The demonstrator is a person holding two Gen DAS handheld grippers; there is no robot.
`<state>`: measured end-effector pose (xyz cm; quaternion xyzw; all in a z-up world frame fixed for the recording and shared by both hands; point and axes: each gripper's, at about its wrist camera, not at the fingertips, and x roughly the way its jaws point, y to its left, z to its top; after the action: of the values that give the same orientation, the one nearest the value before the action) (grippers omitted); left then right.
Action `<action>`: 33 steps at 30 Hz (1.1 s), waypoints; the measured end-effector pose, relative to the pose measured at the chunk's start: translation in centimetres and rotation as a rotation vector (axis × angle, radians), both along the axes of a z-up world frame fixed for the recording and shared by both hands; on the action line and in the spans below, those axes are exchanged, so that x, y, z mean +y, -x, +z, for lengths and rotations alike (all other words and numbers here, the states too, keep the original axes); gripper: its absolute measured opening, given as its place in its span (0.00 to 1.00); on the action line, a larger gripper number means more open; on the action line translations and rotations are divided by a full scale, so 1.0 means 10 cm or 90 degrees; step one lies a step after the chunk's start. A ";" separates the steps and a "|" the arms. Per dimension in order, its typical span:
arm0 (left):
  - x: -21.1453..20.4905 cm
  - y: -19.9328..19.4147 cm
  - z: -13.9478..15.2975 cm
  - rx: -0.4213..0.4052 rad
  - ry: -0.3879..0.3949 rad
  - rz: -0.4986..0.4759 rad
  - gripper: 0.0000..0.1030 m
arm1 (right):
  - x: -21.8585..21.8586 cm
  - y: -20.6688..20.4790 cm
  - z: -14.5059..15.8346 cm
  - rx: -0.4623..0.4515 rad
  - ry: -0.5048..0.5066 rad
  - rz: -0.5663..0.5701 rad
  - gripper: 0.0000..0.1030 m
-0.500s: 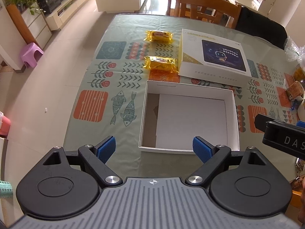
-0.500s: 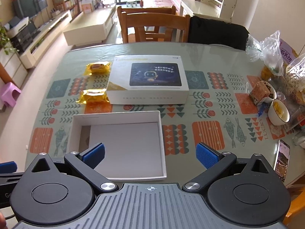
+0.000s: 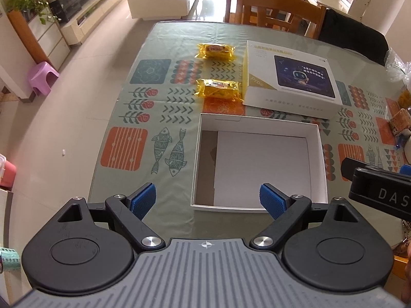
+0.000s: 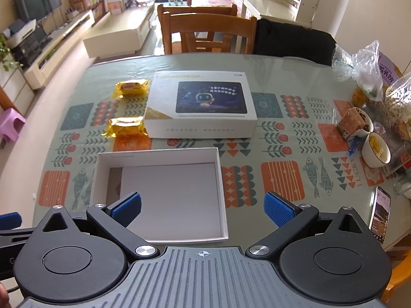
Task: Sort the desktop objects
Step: 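Move the left gripper toward the yellow bread packets beside the tablet box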
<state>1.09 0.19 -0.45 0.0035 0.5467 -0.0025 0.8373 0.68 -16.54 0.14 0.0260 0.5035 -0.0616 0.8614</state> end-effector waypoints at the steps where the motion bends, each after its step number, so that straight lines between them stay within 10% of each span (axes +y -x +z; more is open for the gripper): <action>1: 0.00 -0.01 0.00 0.000 -0.001 0.000 1.00 | 0.00 -0.01 -0.01 0.002 0.000 0.000 1.00; 33: 0.30 -0.58 -0.31 0.049 0.002 -0.027 1.00 | 0.33 -0.44 -0.23 0.059 0.050 -0.045 1.00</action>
<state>6.87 3.22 -3.56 0.0139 0.5785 -0.0215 0.8153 5.06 -13.20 -2.14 0.0068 0.5389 -0.1131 0.8347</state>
